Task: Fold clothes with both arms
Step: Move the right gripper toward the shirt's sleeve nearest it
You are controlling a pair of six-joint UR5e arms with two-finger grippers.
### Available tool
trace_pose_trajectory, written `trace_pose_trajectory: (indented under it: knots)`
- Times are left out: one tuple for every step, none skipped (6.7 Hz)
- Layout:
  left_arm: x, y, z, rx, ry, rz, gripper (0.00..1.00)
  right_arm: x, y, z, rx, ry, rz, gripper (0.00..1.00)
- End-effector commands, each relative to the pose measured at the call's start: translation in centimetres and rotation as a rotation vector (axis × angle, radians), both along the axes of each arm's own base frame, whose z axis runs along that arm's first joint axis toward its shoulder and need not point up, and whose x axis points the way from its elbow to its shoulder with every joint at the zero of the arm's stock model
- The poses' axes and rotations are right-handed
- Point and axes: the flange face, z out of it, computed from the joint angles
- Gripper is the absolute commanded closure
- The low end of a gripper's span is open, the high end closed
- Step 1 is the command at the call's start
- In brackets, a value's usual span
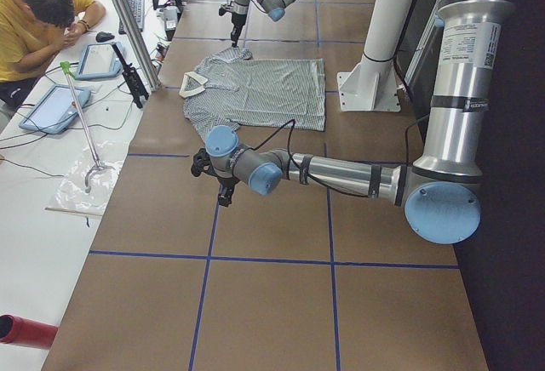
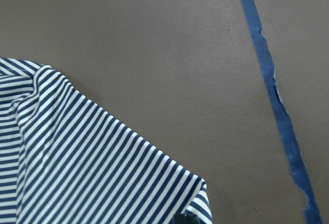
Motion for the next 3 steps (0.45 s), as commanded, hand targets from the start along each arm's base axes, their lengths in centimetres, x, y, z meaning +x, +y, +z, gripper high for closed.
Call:
trace_pose_trajectory:
  knots:
    - [0.0, 0.0, -0.1, 0.0, 0.001, 0.0, 0.0, -0.6, 0.5, -1.4, 0.008, -0.016, -0.005, 1.0]
    - [0.0, 0.0, -0.1, 0.0, 0.002, 0.0, 0.0, -1.2, 0.7, -3.3, 0.015, -0.042, 0.0, 1.0]
    - [0.0, 0.1, -0.1, 0.0, 0.001, 0.0, 0.0, -3.6, 1.0, -7.2, -0.015, -0.099, 0.026, 1.0]
